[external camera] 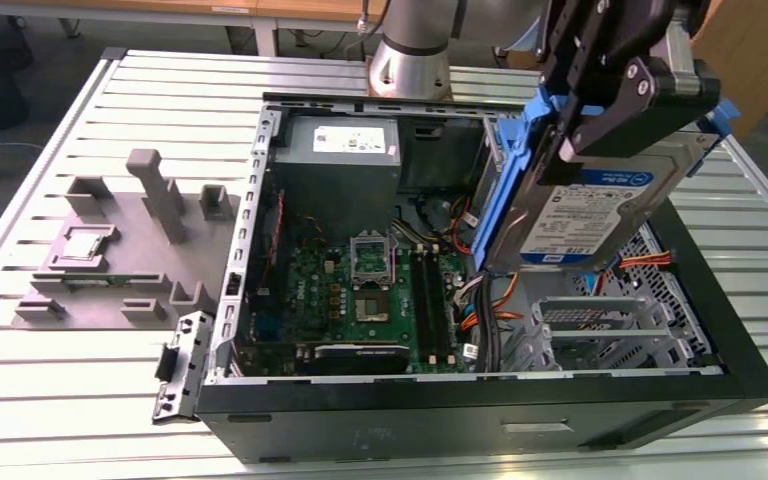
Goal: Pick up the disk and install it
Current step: 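Insert the disk into the insertion slot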
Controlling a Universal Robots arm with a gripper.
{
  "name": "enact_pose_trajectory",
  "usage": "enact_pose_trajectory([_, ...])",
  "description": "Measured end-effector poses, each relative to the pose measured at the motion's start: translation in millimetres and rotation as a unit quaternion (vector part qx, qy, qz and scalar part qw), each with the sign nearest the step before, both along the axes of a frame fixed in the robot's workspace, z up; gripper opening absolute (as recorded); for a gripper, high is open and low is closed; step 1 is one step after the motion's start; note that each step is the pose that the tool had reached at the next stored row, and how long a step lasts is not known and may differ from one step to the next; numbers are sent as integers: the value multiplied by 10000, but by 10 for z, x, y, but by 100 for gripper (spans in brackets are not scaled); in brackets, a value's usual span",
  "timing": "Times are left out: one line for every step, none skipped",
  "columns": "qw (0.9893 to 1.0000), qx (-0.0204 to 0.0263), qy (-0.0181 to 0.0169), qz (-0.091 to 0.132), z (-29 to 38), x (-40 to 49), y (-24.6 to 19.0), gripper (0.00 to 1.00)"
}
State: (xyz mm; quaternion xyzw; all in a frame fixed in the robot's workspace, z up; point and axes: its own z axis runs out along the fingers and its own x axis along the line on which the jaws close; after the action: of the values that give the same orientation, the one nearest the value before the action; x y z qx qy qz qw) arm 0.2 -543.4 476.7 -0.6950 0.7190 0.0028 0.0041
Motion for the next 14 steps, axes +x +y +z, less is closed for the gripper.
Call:
enact_pose_trajectory([10000, 1, 0, 0, -2, 8, -12, 36])
enact_pose_trajectory([10000, 0, 0, 0, -4, 27, -19, 36])
enact_pose_trajectory([10000, 0, 0, 0, -7, 48, -24, 36])
enact_pose_trajectory([10000, 1, 0, 0, -10, 71, -26, 36])
enact_pose_trajectory([10000, 0, 0, 0, -13, 94, -28, 36])
enact_pose_trajectory([10000, 0, 0, 0, -16, 115, -30, 36])
enact_pose_trajectory([10000, 0, 0, 0, -20, 136, -32, 36])
enact_pose_trajectory([10000, 0, 0, 0, -24, 158, -33, 36])
enact_pose_trajectory([10000, 0, 0, 0, -29, 178, -33, 36])
enact_pose_trajectory([10000, 0, 0, 0, -36, 194, -34, 36])
enact_pose_trajectory([10000, 0, 0, 1, -45, 207, -35, 36])
enact_pose_trajectory([10000, 1, 0, 2, -55, 219, -37, 36])
enact_pose_trajectory([10000, 0, 0, 3, -64, 230, -39, 36])
enact_pose_trajectory([10000, 0, 0, 4, -72, 240, -42, 36])
